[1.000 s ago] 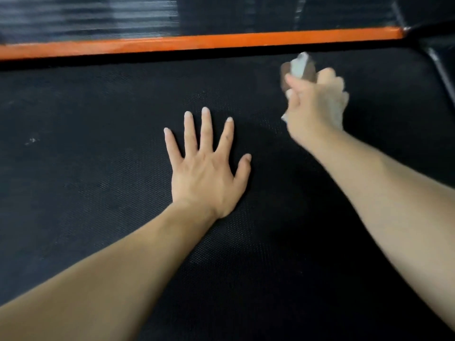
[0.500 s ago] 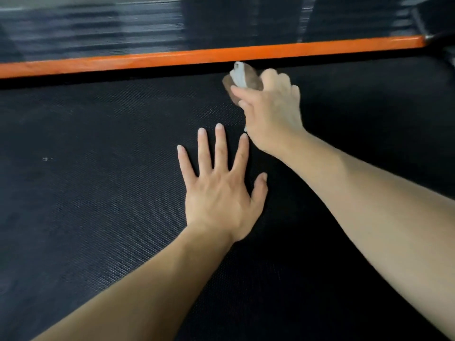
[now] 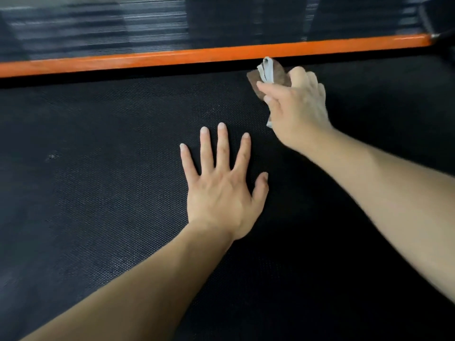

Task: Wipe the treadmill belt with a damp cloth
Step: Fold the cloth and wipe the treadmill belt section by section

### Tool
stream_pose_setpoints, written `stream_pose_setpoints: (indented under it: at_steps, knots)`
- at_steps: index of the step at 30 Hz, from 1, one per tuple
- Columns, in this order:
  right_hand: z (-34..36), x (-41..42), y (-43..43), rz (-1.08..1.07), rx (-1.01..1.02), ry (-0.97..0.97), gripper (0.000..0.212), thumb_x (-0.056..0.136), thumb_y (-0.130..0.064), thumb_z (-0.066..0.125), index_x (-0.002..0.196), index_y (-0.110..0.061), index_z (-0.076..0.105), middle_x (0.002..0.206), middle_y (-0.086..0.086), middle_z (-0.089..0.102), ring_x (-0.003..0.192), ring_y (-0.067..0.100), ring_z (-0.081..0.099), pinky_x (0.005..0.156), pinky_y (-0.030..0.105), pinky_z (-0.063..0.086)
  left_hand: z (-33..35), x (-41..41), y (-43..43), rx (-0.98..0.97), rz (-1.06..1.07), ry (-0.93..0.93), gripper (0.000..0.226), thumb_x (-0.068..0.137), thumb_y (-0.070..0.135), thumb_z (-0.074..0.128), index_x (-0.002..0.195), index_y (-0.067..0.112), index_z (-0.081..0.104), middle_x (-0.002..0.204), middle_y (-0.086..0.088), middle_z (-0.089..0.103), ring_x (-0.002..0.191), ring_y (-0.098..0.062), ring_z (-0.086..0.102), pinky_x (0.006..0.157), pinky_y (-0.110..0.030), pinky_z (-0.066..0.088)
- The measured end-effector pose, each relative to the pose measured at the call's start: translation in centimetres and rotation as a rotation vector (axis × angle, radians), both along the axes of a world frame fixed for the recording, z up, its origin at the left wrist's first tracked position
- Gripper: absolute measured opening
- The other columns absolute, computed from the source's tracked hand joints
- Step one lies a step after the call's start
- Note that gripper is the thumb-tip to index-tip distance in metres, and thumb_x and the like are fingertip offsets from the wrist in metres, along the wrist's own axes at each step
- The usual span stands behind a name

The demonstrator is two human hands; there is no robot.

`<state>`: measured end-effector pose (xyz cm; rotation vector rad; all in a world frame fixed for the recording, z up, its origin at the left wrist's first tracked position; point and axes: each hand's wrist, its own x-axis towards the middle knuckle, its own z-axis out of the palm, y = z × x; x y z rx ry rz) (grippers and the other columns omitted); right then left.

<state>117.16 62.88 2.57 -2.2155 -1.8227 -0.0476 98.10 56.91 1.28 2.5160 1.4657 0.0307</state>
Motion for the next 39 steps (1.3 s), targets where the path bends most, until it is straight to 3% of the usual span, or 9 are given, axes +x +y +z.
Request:
stream_pose_setpoints:
  at_steps: [2,7,9,14,20,27,32,34,39]
  knots:
    - [0.2,3.5,0.0,-0.033,-0.023,-0.03,0.034,0.097,-0.027,0.054,0.129,-0.032,0.064,0.115,0.016,0.052,0.11,0.039,0.047,0.092,0.046,0.039,-0.1,-0.1,0.0,0.016,0.004,0.001,0.074,0.1,0.065,0.019,0.164,0.03,0.01,0.173,-0.012,0.0,0.158,-0.036,-0.011,0.122,-0.066,-0.003]
    - [1.3,10.4,-2.6,-0.538,-0.015,0.07,0.035,0.101,-0.028,0.046,0.133,-0.029,0.061,0.134,0.015,0.045,0.121,0.039,0.043,0.108,0.047,0.036,-0.3,0.1,-0.1,0.023,0.006,0.01,0.073,0.1,0.065,0.019,0.164,0.029,0.013,0.172,-0.014,0.003,0.158,-0.038,-0.007,0.122,-0.067,-0.003]
    - [1.2,8.3,-2.6,-0.519,-0.041,0.066,0.035,0.101,-0.028,0.046,0.132,-0.031,0.061,0.133,0.015,0.043,0.119,0.039,0.042,0.106,0.047,0.036,-0.1,0.3,-0.1,0.016,0.02,0.022,0.072,0.101,0.062,0.018,0.163,0.026,0.015,0.171,-0.017,0.005,0.157,-0.041,-0.005,0.122,-0.068,-0.003]
    - [1.1,6.5,-3.0,-0.133,-0.044,0.045,0.035,0.102,-0.023,0.048,0.134,-0.031,0.06,0.121,0.016,0.048,0.112,0.038,0.042,0.098,0.046,0.037,1.0,4.3,-0.9,-0.019,0.006,-0.046,0.069,0.101,0.056,0.02,0.162,0.025,0.019,0.171,-0.019,0.0,0.157,-0.039,-0.01,0.122,-0.066,-0.008]
    - [1.3,11.9,-2.7,-0.548,-0.025,0.044,0.036,0.101,-0.03,0.044,0.133,-0.034,0.06,0.138,0.013,0.042,0.123,0.04,0.04,0.108,0.044,0.035,0.2,8.2,-2.8,0.014,-0.059,-0.017,0.069,0.102,0.052,0.02,0.164,0.022,0.013,0.171,-0.021,-0.002,0.156,-0.044,-0.012,0.121,-0.067,-0.004]
    - [0.5,8.9,-4.3,-0.028,-0.018,0.014,0.035,0.101,-0.022,0.051,0.133,-0.03,0.062,0.114,0.016,0.05,0.109,0.039,0.045,0.093,0.045,0.04,-0.1,8.2,-2.6,0.008,-0.045,-0.035,0.069,0.101,0.054,0.019,0.163,0.023,0.014,0.171,-0.018,0.0,0.157,-0.041,-0.011,0.122,-0.067,-0.004]
    - [1.3,12.8,-3.1,-0.435,-0.01,0.076,0.036,0.103,-0.027,0.044,0.135,-0.034,0.059,0.131,0.013,0.044,0.119,0.037,0.041,0.106,0.045,0.037,-0.1,8.3,-2.6,0.014,-0.043,-0.021,0.07,0.101,0.055,0.017,0.163,0.023,0.014,0.171,-0.018,0.0,0.157,-0.04,-0.01,0.122,-0.067,-0.002]
    - [1.0,11.1,-3.3,-0.468,-0.017,0.066,0.036,0.102,-0.027,0.045,0.134,-0.033,0.059,0.132,0.013,0.043,0.119,0.037,0.041,0.106,0.045,0.036,0.0,8.4,-2.6,0.003,-0.042,-0.023,0.071,0.1,0.055,0.017,0.163,0.023,0.013,0.171,-0.018,0.0,0.157,-0.04,-0.01,0.121,-0.067,-0.003]
    - [0.2,8.9,-6.2,0.008,-0.043,0.028,0.035,0.098,-0.025,0.052,0.131,-0.03,0.063,0.114,0.016,0.049,0.107,0.038,0.045,0.094,0.047,0.036,0.0,8.3,-2.5,0.004,-0.051,-0.026,0.07,0.101,0.055,0.018,0.163,0.023,0.013,0.171,-0.018,0.0,0.157,-0.041,-0.011,0.121,-0.067,-0.004]
